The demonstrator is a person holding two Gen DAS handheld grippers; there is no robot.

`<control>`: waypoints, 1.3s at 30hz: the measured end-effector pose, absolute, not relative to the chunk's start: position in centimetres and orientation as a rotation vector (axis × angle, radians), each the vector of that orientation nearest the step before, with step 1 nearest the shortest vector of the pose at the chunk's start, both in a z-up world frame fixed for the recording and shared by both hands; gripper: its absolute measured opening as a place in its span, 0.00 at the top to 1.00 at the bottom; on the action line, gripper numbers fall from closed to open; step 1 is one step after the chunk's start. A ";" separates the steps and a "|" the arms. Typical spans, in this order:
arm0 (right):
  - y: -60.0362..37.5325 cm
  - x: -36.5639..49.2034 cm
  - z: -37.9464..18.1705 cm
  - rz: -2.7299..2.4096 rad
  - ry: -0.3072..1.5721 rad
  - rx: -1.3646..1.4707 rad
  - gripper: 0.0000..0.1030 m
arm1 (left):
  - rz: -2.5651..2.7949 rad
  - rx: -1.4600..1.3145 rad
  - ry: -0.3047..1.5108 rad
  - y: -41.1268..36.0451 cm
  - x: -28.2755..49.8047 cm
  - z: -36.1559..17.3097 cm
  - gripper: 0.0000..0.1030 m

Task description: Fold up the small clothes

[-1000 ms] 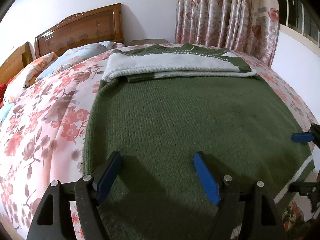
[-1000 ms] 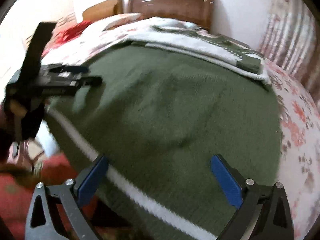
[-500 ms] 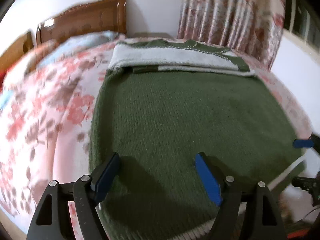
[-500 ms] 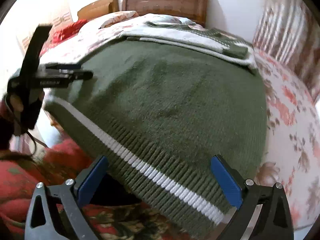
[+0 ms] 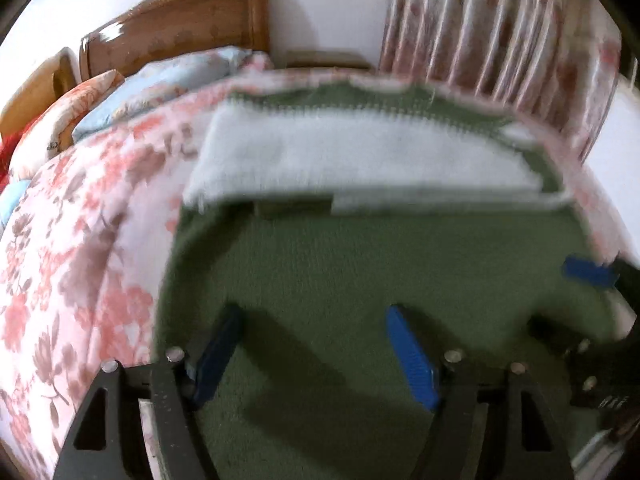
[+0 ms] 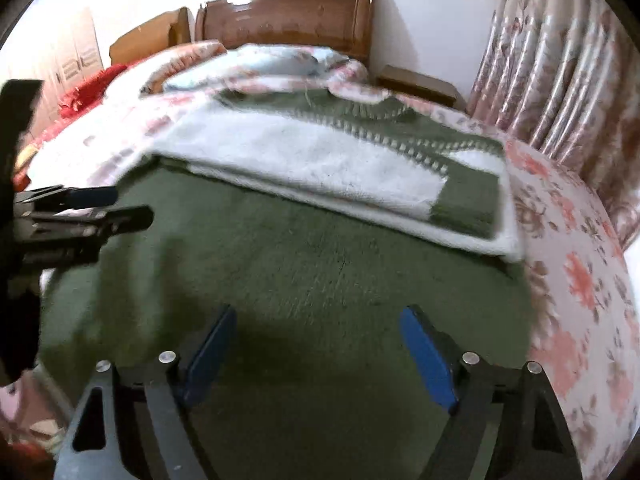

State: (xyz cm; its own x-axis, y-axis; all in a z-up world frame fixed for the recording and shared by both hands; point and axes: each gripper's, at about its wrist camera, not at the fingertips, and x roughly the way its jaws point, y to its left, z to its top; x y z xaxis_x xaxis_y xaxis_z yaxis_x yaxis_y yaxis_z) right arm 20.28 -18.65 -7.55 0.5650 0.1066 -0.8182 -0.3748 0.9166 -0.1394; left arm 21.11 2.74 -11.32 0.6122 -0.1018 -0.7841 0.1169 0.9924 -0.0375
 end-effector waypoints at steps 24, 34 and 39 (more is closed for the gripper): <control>-25.5 11.9 -8.3 0.320 0.946 -0.320 0.00 | -0.130 0.005 0.892 6.0 15.9 -12.1 0.17; -23.1 14.0 -6.6 0.282 0.928 -0.370 0.00 | -0.173 -0.088 0.895 3.2 17.6 -8.6 0.29; -19.4 18.7 -6.4 0.215 0.843 -0.403 0.00 | -0.136 0.077 0.916 0.4 19.9 -10.9 0.23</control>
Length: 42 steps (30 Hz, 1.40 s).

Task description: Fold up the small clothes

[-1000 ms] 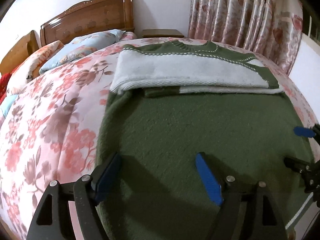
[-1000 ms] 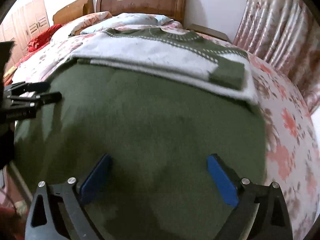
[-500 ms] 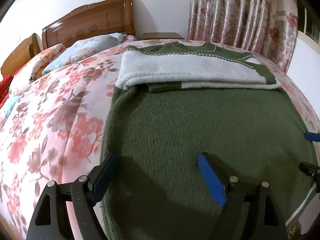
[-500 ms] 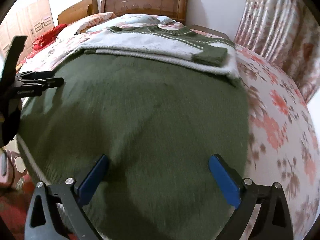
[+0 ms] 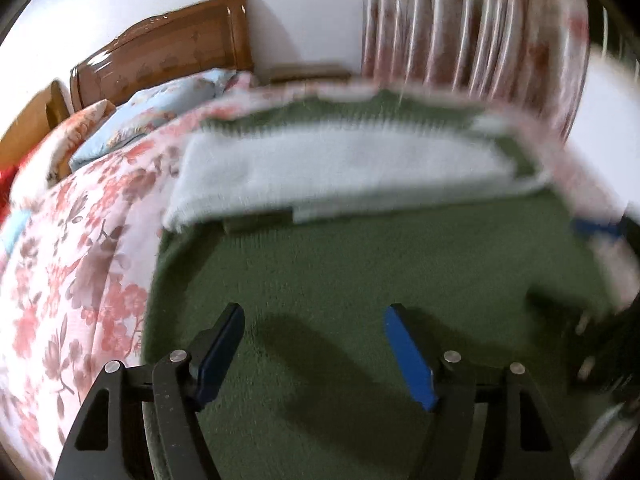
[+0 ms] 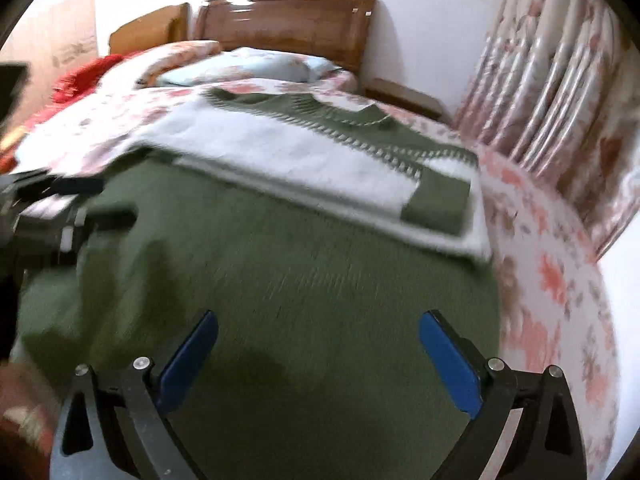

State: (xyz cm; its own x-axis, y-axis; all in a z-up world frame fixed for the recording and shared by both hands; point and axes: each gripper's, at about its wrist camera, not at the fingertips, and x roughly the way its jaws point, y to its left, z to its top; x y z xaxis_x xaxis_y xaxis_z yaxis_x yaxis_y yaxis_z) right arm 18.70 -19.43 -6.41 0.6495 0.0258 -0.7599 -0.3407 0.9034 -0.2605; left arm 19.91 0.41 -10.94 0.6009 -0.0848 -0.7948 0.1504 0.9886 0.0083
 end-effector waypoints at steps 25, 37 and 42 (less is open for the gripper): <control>-19.2 13.1 -7.0 0.330 0.885 -0.369 0.00 | -0.118 0.011 0.907 2.7 19.6 -11.9 0.14; -22.8 12.4 -8.5 0.383 0.947 -0.347 0.00 | -0.122 0.004 0.906 2.8 19.5 -11.9 0.14; -24.2 11.9 -8.3 0.367 0.941 -0.336 0.00 | -0.105 0.005 0.918 2.7 19.4 -11.8 0.16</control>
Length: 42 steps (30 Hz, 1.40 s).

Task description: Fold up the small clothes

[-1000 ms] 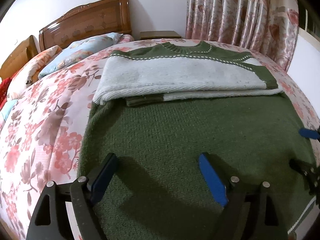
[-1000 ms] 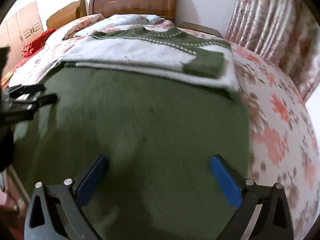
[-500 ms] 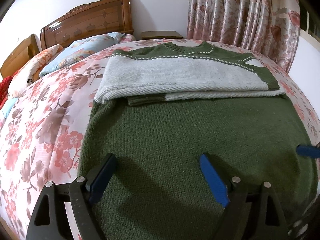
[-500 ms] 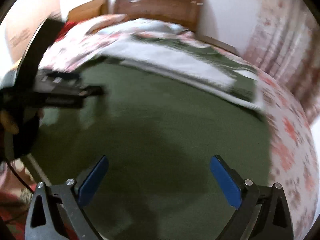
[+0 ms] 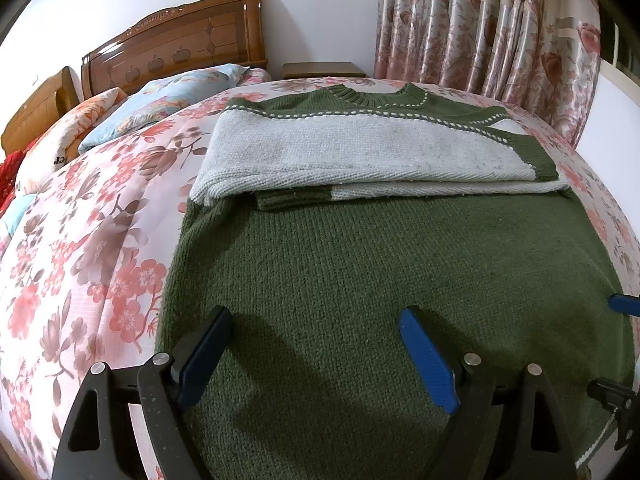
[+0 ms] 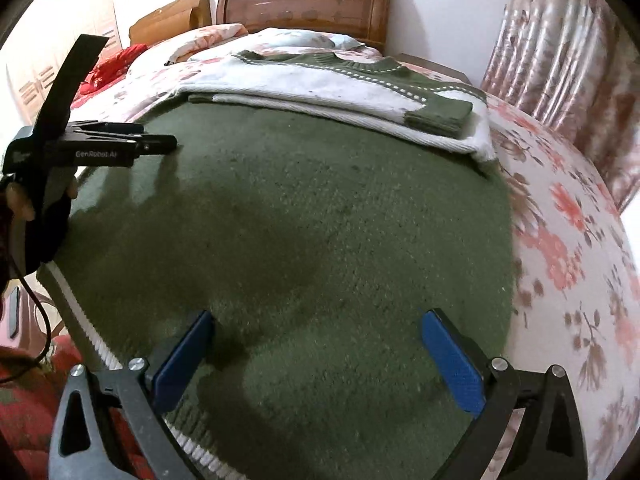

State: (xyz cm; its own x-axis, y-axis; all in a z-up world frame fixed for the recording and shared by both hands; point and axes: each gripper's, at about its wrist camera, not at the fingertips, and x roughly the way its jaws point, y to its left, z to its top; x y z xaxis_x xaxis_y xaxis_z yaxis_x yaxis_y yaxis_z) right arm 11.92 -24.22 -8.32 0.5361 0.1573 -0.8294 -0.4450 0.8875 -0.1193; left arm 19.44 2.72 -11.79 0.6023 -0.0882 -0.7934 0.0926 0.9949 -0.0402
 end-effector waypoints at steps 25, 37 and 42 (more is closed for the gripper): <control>-24.6 10.8 -8.2 0.337 0.933 -0.331 0.00 | -0.216 -0.043 0.888 7.6 9.6 -11.4 0.20; -24.7 10.9 -8.3 0.333 0.923 -0.323 0.00 | -0.178 0.009 0.983 0.5 24.5 -10.3 0.23; -25.0 10.6 -8.3 0.346 0.911 -0.322 0.00 | -0.142 0.013 0.909 2.5 21.6 -10.4 0.22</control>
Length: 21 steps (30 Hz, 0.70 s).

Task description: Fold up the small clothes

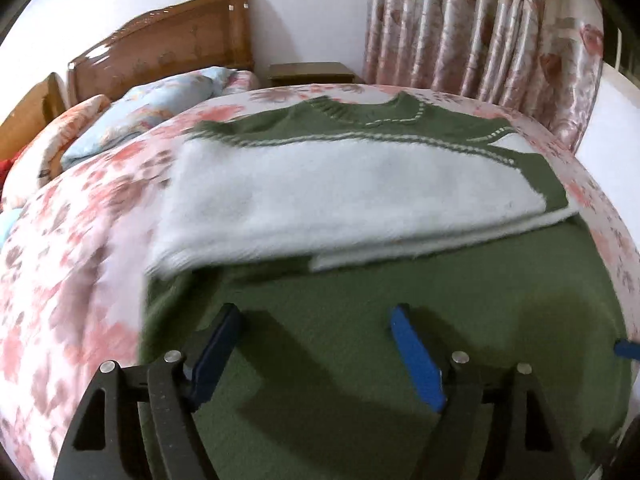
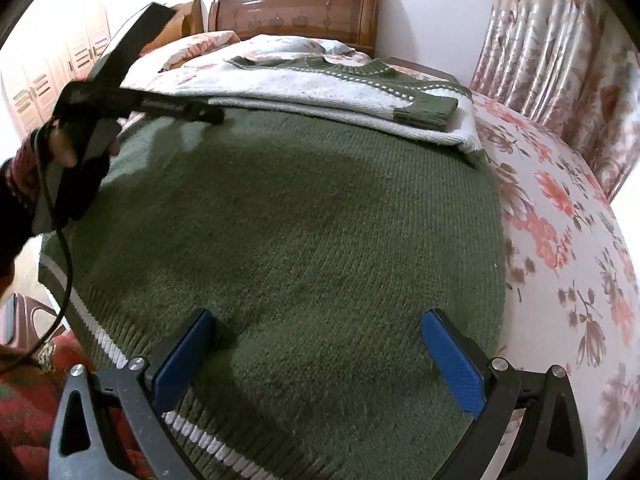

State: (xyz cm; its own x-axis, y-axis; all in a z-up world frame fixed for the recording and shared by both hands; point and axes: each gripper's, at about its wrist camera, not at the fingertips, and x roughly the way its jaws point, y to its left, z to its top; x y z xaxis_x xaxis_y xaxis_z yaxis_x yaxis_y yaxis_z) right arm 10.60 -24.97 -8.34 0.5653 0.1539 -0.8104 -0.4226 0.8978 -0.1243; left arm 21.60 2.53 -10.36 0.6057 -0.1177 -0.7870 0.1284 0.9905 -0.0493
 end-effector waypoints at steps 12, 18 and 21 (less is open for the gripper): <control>-23.1 13.2 -6.2 0.267 0.897 -0.394 0.00 | -0.100 -0.043 0.906 5.4 19.9 -10.9 0.17; -20.0 18.5 -6.6 0.342 0.879 -0.319 0.00 | -0.099 -0.040 0.907 5.7 20.4 -11.4 0.17; -18.7 21.0 -8.2 0.307 0.893 -0.396 0.00 | -0.098 -0.037 0.906 5.7 20.3 -11.3 0.17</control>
State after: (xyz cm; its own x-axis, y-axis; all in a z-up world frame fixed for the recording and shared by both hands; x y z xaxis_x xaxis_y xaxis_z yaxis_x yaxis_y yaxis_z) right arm 20.96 -18.65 -8.22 0.5917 0.0944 -0.8006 -0.4178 0.8852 -0.2045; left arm 20.32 5.67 -11.32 0.6128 -0.1009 -0.7838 0.0699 0.9949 -0.0734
